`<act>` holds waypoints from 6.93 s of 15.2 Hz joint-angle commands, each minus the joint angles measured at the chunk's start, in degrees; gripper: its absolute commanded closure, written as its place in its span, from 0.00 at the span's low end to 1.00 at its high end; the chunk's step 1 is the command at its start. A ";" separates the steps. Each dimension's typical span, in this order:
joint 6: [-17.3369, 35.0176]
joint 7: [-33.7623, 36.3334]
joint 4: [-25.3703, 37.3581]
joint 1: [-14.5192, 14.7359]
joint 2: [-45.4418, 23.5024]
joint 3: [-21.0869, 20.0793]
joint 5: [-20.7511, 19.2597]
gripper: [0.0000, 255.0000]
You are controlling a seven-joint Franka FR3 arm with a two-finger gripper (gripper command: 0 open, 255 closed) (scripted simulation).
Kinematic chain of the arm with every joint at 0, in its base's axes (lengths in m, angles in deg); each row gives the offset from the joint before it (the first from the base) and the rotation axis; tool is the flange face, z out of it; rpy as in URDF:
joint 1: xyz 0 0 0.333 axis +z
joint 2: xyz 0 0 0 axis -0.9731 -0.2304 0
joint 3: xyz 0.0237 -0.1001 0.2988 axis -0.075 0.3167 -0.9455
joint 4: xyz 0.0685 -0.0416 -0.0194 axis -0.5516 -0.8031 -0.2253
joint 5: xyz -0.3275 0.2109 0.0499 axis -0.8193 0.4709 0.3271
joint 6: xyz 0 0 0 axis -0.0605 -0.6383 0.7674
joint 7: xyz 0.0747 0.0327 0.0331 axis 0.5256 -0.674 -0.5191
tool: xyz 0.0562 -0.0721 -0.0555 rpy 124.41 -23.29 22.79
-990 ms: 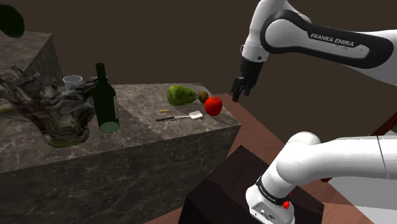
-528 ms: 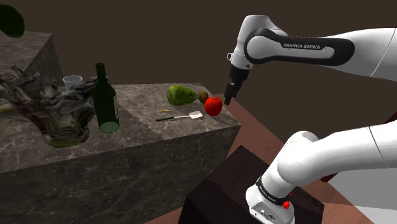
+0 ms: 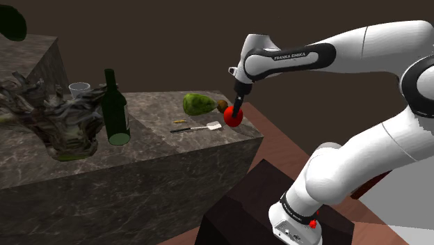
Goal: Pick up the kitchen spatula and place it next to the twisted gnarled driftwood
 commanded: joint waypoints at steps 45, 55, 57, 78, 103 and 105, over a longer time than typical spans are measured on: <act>19.61 -43.86 20.42 4.84 -39.53 -0.34 15.67 1.00; 13.05 -42.21 22.55 5.28 -34.92 0.35 13.67 1.00; 11.70 -41.92 23.13 5.34 -34.11 0.44 13.32 1.00; -3.11 -39.63 32.33 5.61 -28.23 0.89 10.89 1.00; -22.42 -38.44 51.71 5.28 -28.27 1.15 10.53 1.00; -24.11 -38.41 53.79 5.20 -28.68 1.19 10.62 1.00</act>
